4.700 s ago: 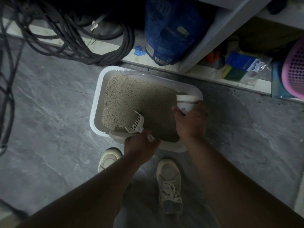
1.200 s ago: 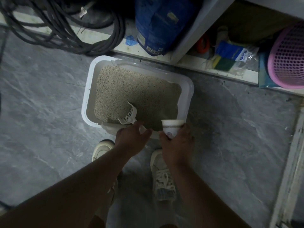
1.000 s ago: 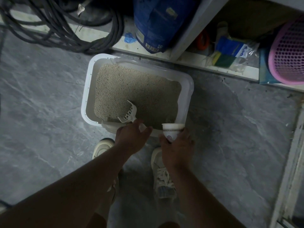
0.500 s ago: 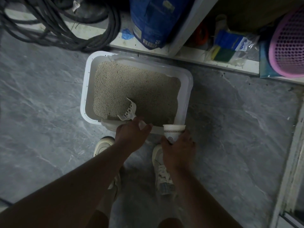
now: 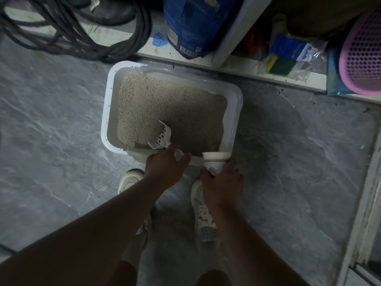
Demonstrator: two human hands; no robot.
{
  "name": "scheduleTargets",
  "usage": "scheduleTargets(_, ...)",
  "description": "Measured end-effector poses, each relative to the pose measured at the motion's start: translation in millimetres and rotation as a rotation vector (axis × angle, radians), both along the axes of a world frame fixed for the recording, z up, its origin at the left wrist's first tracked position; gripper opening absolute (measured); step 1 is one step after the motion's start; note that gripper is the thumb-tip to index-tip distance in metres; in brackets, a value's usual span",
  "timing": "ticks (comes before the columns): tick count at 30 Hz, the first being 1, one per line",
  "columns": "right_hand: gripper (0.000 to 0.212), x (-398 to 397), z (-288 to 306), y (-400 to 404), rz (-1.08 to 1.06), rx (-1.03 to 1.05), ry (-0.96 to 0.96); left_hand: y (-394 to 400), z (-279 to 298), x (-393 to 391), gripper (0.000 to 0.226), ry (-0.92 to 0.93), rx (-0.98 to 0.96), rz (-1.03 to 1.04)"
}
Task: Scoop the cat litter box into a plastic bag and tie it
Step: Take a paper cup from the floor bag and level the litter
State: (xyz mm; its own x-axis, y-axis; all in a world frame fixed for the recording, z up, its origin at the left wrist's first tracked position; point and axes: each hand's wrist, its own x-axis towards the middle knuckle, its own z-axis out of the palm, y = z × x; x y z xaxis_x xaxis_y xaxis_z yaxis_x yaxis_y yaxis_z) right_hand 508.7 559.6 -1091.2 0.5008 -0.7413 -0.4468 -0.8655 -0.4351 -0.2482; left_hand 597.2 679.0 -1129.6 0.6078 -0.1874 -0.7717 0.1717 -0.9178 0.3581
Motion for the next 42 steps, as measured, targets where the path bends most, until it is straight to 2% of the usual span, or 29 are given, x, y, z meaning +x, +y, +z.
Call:
scheduleTargets(9,0.079,14,4,-1,0.078,-0.003,0.000,0,1,0,0.060,0.010,-0.005,0.000)
scheduleTargets(14,0.089,55,7,-3,0.132,0.027,-0.086,0,4,1,0.059,-0.030,-0.018,-0.028)
scheduleTargets(17,0.091,84,4,4,0.171,0.036,-0.072,0,8,2,0.058,-0.025,0.004,-0.057)
scheduleTargets(22,0.082,109,5,34,0.507,0.060,-0.060,0,15,6,0.047,-0.003,0.110,-0.236)
scheduleTargets(26,0.078,121,2,34,0.710,0.045,-0.011,0,17,6,0.047,-0.010,0.108,-0.229)
scheduleTargets(29,0.081,129,0,24,0.591,0.053,0.014,-2,16,6,0.038,-0.010,0.096,-0.224)
scheduleTargets(33,0.075,118,0,37,0.723,0.043,0.027,0,18,6,0.042,0.005,0.088,-0.207)
scheduleTargets(37,0.086,116,-5,33,0.523,0.083,0.007,2,16,6,0.041,-0.021,0.053,-0.182)
scheduleTargets(42,0.085,110,-7,31,0.559,0.073,-0.001,1,15,4,0.041,-0.041,0.051,-0.161)
